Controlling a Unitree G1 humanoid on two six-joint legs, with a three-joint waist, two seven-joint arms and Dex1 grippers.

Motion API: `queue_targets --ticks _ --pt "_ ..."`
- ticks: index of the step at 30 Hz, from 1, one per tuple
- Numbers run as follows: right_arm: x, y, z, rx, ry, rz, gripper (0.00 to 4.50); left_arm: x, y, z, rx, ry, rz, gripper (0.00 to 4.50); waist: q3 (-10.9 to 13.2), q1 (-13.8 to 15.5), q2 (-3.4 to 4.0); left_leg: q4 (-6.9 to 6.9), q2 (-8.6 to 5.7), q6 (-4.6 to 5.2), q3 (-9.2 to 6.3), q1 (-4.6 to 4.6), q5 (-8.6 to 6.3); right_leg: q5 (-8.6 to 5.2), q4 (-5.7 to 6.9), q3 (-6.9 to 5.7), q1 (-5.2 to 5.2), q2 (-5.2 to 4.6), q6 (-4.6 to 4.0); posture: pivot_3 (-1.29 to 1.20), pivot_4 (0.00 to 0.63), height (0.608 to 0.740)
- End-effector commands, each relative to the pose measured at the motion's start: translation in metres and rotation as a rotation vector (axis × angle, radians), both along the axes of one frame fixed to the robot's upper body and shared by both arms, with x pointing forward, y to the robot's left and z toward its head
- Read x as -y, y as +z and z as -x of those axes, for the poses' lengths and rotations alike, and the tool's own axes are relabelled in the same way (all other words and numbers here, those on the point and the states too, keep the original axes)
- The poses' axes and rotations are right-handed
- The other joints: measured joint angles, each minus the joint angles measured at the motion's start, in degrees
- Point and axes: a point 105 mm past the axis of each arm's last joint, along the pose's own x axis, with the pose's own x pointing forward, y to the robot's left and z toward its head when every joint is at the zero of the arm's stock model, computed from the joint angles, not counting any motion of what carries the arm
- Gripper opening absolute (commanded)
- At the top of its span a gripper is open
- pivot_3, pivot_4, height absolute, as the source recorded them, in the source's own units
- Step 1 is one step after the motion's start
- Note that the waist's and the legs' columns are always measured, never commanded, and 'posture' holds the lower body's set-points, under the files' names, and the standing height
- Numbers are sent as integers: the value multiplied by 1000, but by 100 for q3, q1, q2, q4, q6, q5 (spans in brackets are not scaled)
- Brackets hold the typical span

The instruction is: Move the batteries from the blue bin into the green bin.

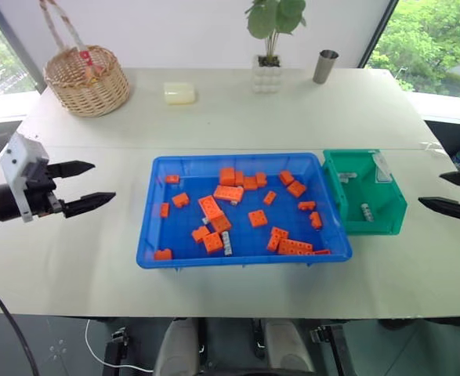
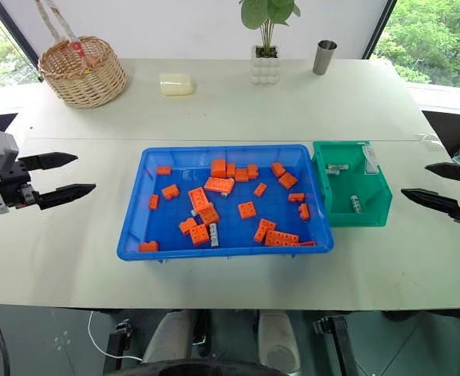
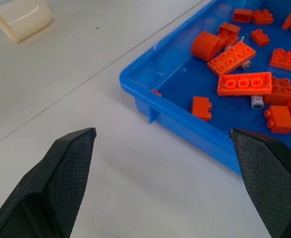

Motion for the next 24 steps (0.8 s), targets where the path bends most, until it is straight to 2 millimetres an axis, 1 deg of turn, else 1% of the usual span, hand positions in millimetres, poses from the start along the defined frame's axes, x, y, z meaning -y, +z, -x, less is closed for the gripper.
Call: queue_targets --ticks 1,9,12,14,17,20,22,24 --pt "0 12 -1 47 13 9 4481 0 17 5 68 -14 -35 4500 0 1 0 0 0 0 0 0 0 0 0 0 0 -1 0 0 150 736" --pt "2 7 -3 47 15 7 4481 -5 21 6 56 12 -1 4500 0 -1 0 0 -2 0 3 0 0 0 1 1 0 0 0 0 150 736" --pt "5 7 -4 47 -6 -20 4481 -4 21 7 31 0 30 4500 0 -5 0 0 -2 0 5 1 0 0 1 1 0 0 1 0 150 736" --pt "7 8 -5 56 -16 -16 4481 -2 22 7 37 -6 21 4500 0 -8 0 0 -2 0 5 1 0 0 1 1 0 0 1 0 150 736" --pt "6 10 -8 67 -6 5 4481 5 23 5 60 -23 17 4500 0 -9 0 0 -4 0 6 1 0 0 2 1 0 0 1 0 150 736" --pt "0 17 -13 84 16 15 4481 15 23 3 73 -41 54 4500 0 -9 1 0 -4 0 6 1 0 1 2 1 1 0 1 0 150 736" --pt "-8 25 -17 99 47 10 4481 26 19 5 71 -71 63 4500 1 -9 2 1 -4 0 6 2 0 1 2 5 1 -1 2 0 150 736" --pt "-24 36 -23 120 105 9 4481 38 16 10 61 -123 59 4500 1 -16 2 1 -4 0 6 2 0 1 3 5 0 0 2 0 150 736"
